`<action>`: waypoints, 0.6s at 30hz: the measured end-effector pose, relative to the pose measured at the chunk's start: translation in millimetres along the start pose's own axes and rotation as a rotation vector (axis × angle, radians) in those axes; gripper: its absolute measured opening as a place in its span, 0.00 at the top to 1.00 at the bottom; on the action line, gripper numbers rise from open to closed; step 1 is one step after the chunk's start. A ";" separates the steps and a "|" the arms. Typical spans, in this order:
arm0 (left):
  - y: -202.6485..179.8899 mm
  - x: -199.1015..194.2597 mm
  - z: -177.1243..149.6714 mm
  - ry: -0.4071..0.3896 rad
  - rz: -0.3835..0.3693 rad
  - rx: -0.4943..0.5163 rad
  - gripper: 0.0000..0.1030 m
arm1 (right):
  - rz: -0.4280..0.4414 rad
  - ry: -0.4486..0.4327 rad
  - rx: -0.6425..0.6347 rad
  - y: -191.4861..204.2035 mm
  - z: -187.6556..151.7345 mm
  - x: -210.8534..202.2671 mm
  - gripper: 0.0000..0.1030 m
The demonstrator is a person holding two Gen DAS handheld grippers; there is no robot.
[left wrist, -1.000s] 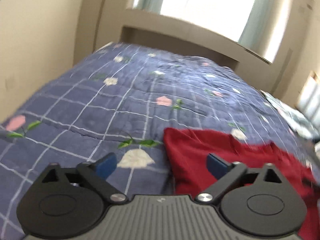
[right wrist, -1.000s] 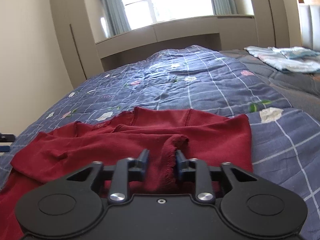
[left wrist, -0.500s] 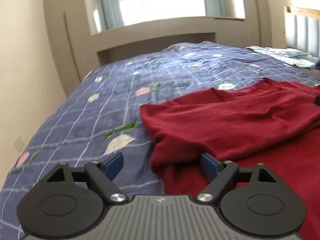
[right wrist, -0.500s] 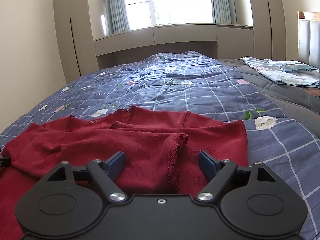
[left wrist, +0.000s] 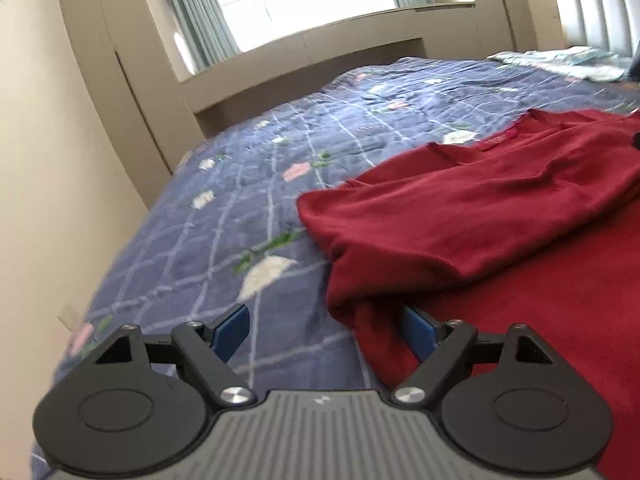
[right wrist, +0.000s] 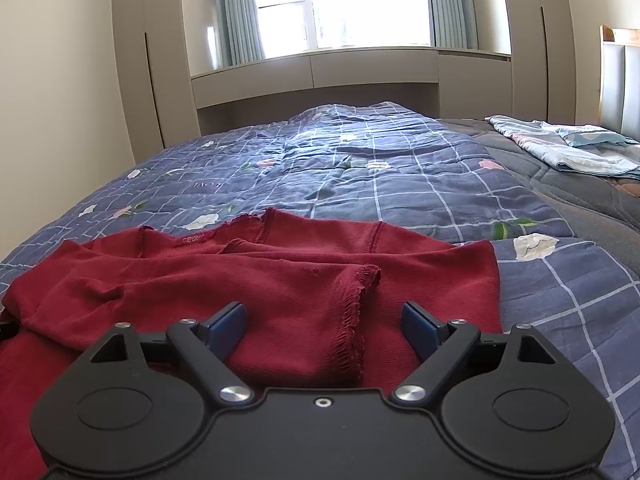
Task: Fold small clothes
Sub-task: 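Grasp the sweater side with the left gripper and fold it inward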
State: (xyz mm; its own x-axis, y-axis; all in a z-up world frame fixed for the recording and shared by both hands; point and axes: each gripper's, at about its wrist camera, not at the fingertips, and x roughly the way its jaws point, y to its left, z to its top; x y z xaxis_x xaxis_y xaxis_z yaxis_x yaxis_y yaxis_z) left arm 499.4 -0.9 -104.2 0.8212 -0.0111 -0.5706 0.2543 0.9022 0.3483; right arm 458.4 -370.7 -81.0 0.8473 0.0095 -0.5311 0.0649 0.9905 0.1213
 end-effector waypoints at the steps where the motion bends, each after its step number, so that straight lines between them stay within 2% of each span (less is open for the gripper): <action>1: -3.6 3.3 2.8 -0.007 0.018 0.002 0.23 | -0.001 0.000 -0.002 0.2 -0.2 0.1 0.16; 4: -9.0 11.4 10.3 -0.013 0.026 -0.029 0.41 | 0.000 0.000 -0.002 0.2 -0.4 0.1 0.16; 6: -10.7 11.3 12.7 -0.018 0.003 -0.063 0.69 | 0.001 0.000 -0.001 0.5 -0.6 0.2 0.16; 9: -13.0 5.4 10.5 -0.042 0.021 -0.071 0.84 | 0.006 0.001 0.002 0.1 -1.3 0.6 0.16; 13: 11.6 9.0 3.8 0.021 -0.026 -0.244 0.89 | 0.006 0.000 0.001 -0.6 -1.4 0.6 0.16; 18: 48.0 15.8 -5.6 0.065 -0.123 -0.542 0.90 | 0.009 0.000 0.003 -1.1 -1.2 0.5 0.16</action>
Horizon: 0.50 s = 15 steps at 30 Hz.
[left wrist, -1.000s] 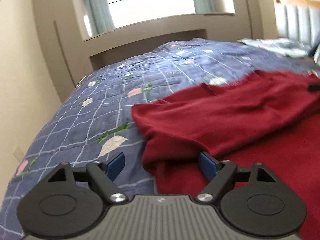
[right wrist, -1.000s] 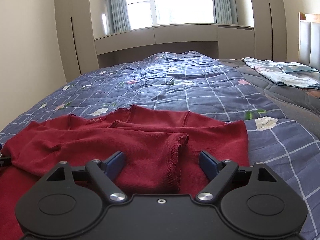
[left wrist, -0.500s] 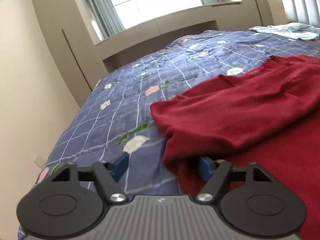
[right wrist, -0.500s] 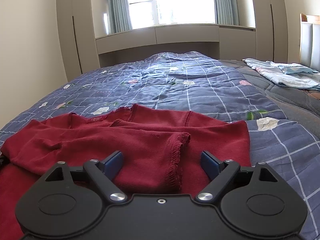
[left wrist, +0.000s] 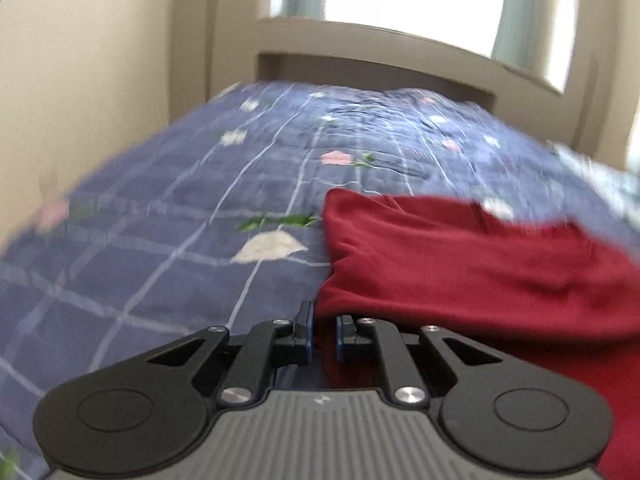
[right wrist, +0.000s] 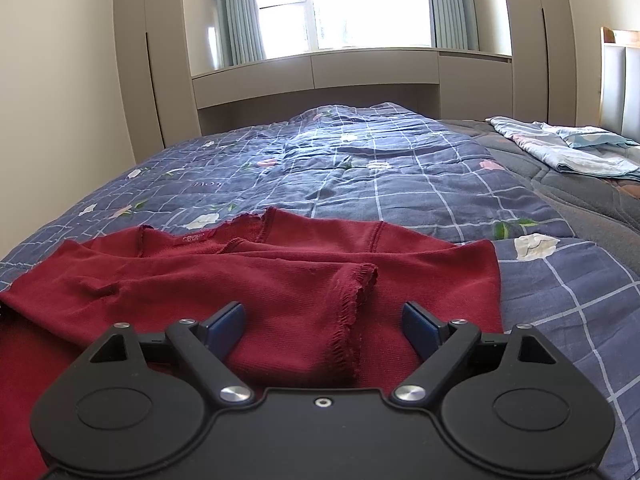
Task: Fold small clothes
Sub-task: 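Grasp the sweater side with the left gripper and fold it inward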
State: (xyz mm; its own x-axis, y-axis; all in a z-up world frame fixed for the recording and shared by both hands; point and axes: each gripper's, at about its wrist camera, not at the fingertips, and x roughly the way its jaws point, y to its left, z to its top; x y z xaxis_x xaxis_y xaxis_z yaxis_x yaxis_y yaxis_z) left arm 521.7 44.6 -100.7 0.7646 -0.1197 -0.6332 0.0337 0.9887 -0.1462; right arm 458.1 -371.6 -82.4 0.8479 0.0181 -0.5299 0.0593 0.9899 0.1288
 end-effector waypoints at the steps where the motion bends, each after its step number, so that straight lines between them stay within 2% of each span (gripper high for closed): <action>1: 6.8 2.1 -0.3 0.010 -0.015 -0.039 0.90 | 0.001 0.000 0.000 -0.2 0.2 0.1 0.16; 3: 16.2 6.8 -3.0 0.023 -0.042 -0.069 0.87 | -0.002 0.001 -0.004 0.5 0.1 0.4 0.16; 5: 19.0 6.2 -3.3 0.027 -0.070 -0.040 0.81 | -0.004 0.002 -0.007 0.7 0.2 0.9 0.15; 7: 21.7 -2.0 -3.0 0.024 -0.086 -0.034 0.58 | -0.006 -0.001 -0.009 0.8 0.4 0.4 0.15; 8: 20.0 -7.5 -4.7 0.026 -0.086 -0.032 0.36 | -0.007 -0.007 -0.009 0.7 0.3 -0.5 0.15; 9: 17.6 -15.0 -6.6 0.019 -0.076 -0.025 0.21 | -0.008 -0.017 -0.009 0.7 0.1 -2.3 0.15; 12: 10.2 -36.1 -7.7 -0.031 -0.065 0.018 0.06 | -0.026 -0.057 -0.010 1.8 -0.1 -9.5 0.11; 15: 1.9 -47.9 -1.2 -0.095 -0.093 0.012 0.00 | -0.050 -0.096 -0.036 6.4 0.5 -15.4 0.06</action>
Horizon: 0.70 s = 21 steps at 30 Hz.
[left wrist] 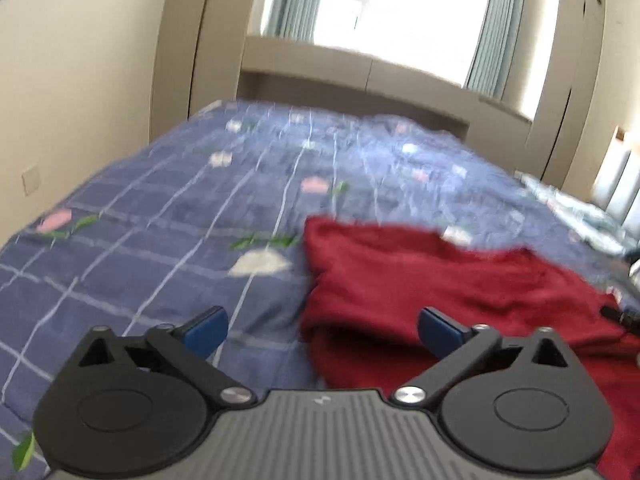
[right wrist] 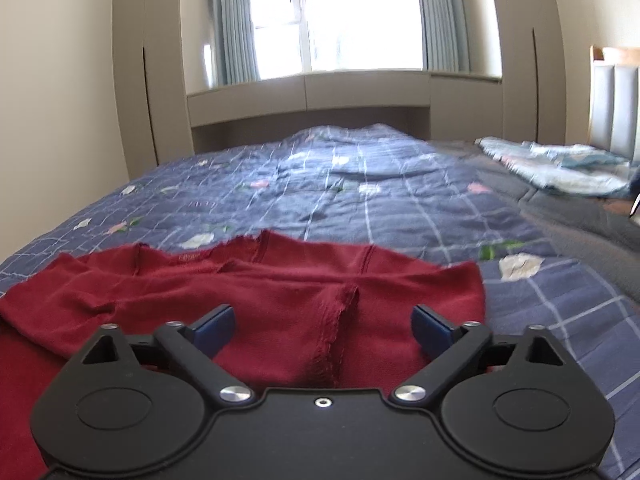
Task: Fold small clothes
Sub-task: 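Grasp the sweater side with the left gripper and fold it inward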
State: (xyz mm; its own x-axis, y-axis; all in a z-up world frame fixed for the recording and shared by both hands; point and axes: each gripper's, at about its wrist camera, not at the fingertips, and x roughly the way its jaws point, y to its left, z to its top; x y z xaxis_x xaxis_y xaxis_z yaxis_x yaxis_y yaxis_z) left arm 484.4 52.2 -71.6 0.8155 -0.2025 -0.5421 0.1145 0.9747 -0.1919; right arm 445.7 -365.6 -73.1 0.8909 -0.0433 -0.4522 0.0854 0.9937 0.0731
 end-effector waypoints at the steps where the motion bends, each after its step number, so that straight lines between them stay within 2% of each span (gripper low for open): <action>1: -2.7 1.3 3.6 -0.013 -0.004 -0.015 0.00 | -0.007 -0.006 -0.013 2.2 0.5 -0.5 0.05; 3: -10.9 13.1 10.6 -0.011 0.007 -0.022 0.00 | -0.028 -0.003 -0.043 7.2 1.9 1.7 0.02; 6: -24.6 47.8 18.7 0.071 0.136 0.007 0.01 | -0.043 0.024 -0.074 11.0 5.2 9.4 0.02; 7: -25.3 60.1 18.6 0.106 0.164 0.012 0.04 | -0.057 0.037 -0.074 10.4 5.8 12.4 0.02; 8: -23.2 70.9 17.1 0.143 0.183 0.008 0.11 | -0.074 0.047 -0.063 7.7 6.1 14.7 0.02; 9: -19.5 79.3 15.3 0.176 0.197 -0.002 0.11 | -0.092 0.054 -0.041 2.8 6.4 16.0 0.02; 11: -10.8 79.2 10.9 0.152 0.183 -0.026 0.11 | -0.144 0.058 -0.006 -8.0 6.5 16.4 0.02; 14: -5.1 73.6 6.3 0.133 0.214 -0.010 0.11 | -0.231 0.091 0.026 -26.9 5.2 21.3 0.02; 15: -2.1 72.9 4.7 0.132 0.234 -0.013 0.11 | -0.227 0.105 0.053 -34.0 4.0 22.8 0.01; 17: 7.1 73.7 4.5 0.137 0.226 -0.047 0.11 | -0.212 0.107 0.091 -40.9 1.9 22.2 0.01; 21: 9.4 75.1 4.8 0.133 0.242 -0.052 0.11 | -0.260 0.085 0.066 -36.4 -0.5 20.0 0.01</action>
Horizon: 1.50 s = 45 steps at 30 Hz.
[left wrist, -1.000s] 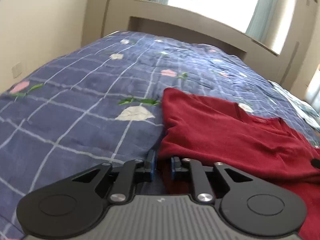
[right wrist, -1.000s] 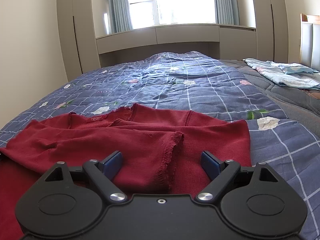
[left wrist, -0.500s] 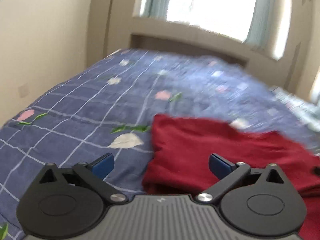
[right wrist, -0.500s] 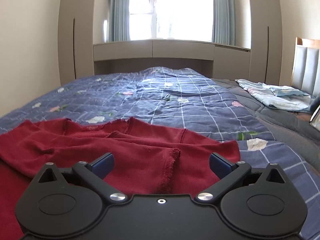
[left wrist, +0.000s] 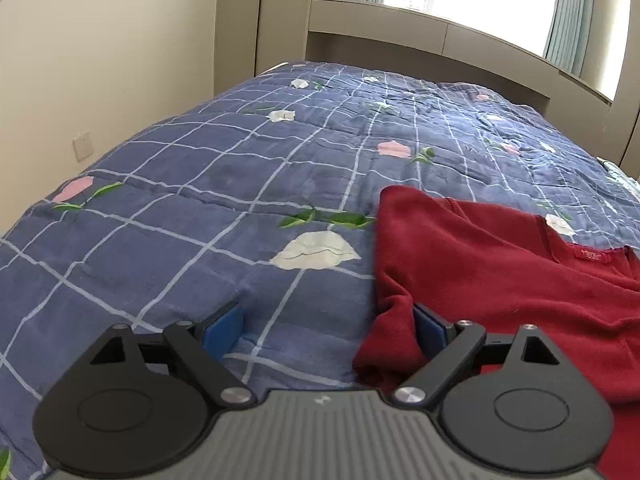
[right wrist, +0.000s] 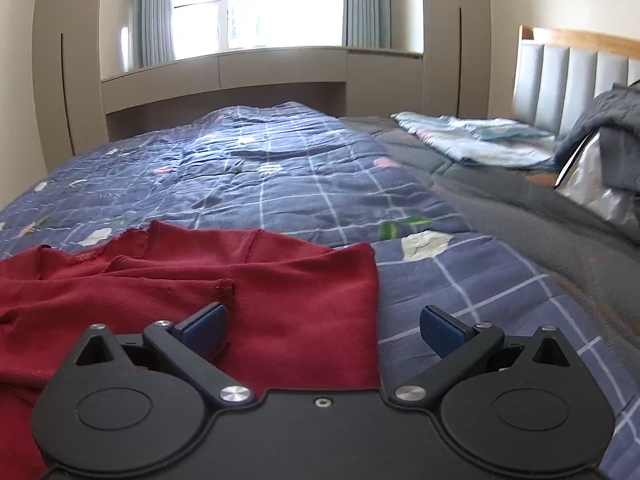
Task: Fold small clothes
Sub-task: 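Grasp the sweater side with the left gripper and fold it inward, then move both grippers to the hem edge of the folded red sweater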
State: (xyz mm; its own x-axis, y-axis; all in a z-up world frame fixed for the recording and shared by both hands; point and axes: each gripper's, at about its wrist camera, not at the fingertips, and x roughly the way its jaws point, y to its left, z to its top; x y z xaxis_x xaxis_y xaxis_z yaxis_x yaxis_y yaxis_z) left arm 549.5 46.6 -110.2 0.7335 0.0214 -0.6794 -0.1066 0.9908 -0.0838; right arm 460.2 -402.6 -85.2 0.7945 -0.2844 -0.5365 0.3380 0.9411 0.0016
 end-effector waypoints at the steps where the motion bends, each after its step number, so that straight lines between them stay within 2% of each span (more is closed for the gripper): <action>1: -0.1 -0.2 -0.3 -0.001 0.005 -0.001 0.11 | -0.007 -0.003 -0.002 0.6 -0.5 -0.8 0.01; 8: 1.6 1.1 0.3 0.004 0.036 -0.014 0.10 | -0.002 0.000 0.005 -0.3 -2.1 -1.3 0.01; 11: 1.8 3.0 1.2 0.012 0.056 -0.024 0.04 | -0.003 0.025 0.003 0.7 -2.5 3.4 0.01; 15: 5.8 -8.0 5.0 0.014 0.026 -0.062 0.04 | 0.034 0.048 0.043 -6.3 1.2 2.5 0.01; 20: 8.9 -56.5 -1.5 -0.056 -0.081 -0.052 0.00 | 0.155 0.069 0.105 -28.0 3.8 -40.2 0.01; 26: 10.6 -127.0 -21.0 -0.065 -0.169 -0.031 0.00 | 0.286 0.036 -0.024 -33.8 -13.0 -128.4 0.01; 31: 8.3 -178.0 -56.8 -0.019 -0.227 0.081 0.00 | 0.340 0.055 -0.131 -24.1 -40.4 -189.5 0.01; 34: 6.6 -209.3 -85.5 -0.026 -0.241 0.176 0.00 | 0.367 0.022 -0.209 -17.3 -60.9 -231.1 0.01; 37: 4.8 -235.6 -111.6 -0.020 -0.224 0.280 0.00 | 0.381 -0.013 -0.299 -9.7 -81.4 -269.4 0.01; 40: 6.2 -259.3 -132.9 -0.020 -0.219 0.340 0.00 | 0.411 -0.029 -0.380 0.1 -104.7 -302.4 0.01; 45: 11.6 -285.4 -168.3 -0.025 -0.220 0.477 0.00 | 0.467 -0.015 -0.504 20.0 -146.7 -337.4 0.01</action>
State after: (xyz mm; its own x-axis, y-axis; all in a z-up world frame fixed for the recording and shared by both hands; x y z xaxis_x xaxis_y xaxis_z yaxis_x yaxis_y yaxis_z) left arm 225.9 29.4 -39.9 0.7207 -0.1962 -0.6649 0.3645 0.9231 0.1228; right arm 124.8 -261.0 -28.0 0.8081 0.1724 -0.5633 -0.3144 0.9349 -0.1649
